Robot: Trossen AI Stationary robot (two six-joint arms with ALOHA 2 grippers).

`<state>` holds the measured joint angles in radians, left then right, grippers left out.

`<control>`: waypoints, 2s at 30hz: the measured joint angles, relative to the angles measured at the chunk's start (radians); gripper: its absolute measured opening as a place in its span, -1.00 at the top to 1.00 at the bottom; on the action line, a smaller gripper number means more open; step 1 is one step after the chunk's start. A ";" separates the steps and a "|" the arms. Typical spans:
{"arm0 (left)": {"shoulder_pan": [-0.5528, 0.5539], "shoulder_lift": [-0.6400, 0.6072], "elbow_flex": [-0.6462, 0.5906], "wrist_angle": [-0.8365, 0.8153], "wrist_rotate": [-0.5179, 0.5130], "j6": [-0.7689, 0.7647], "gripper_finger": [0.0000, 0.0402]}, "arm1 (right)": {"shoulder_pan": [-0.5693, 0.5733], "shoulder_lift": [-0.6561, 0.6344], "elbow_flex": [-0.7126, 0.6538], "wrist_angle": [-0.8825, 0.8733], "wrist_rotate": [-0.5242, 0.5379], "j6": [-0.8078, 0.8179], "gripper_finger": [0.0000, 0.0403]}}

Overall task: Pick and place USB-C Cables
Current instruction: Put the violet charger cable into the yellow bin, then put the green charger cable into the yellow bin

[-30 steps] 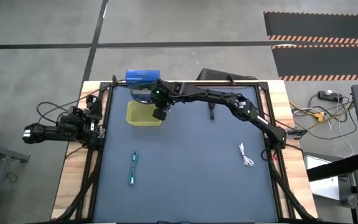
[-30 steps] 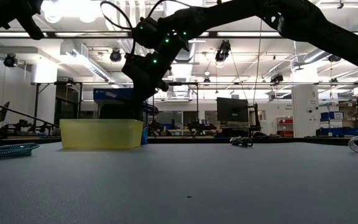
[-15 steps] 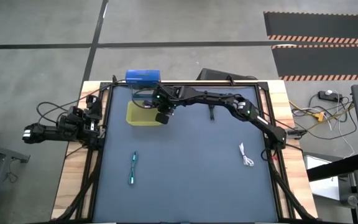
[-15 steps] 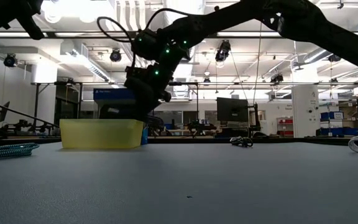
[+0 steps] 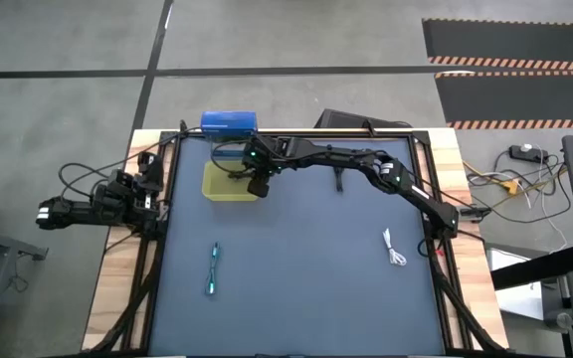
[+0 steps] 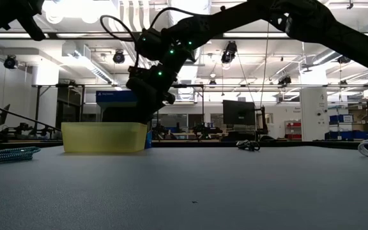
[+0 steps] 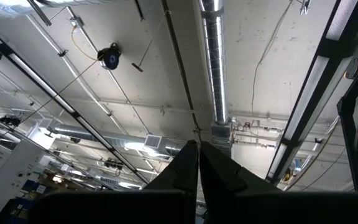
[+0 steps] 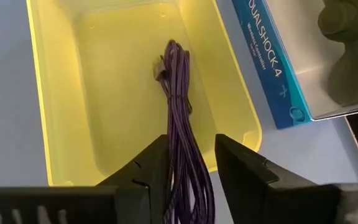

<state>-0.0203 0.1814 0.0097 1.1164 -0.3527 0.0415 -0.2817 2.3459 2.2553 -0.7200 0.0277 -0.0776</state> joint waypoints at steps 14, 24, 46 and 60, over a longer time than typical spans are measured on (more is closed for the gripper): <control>0.000 0.000 0.000 -0.010 0.000 0.000 1.00 | 0.035 -0.042 0.094 -0.162 0.002 0.038 0.41; 0.000 0.002 -0.002 -0.146 0.000 0.000 1.00 | 0.204 -0.103 0.093 -0.452 -0.001 0.027 0.53; -0.001 0.155 -0.003 -0.445 0.138 -0.434 1.00 | 0.492 -0.147 -0.077 -0.499 0.053 0.013 0.74; -0.005 0.367 0.023 -0.384 0.139 -0.535 1.00 | 0.495 -0.576 -0.850 0.251 0.113 -0.029 0.74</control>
<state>-0.0251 0.5482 0.0323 0.7328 -0.2134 -0.4937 0.2130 1.7698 1.4051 -0.4689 0.1404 -0.1063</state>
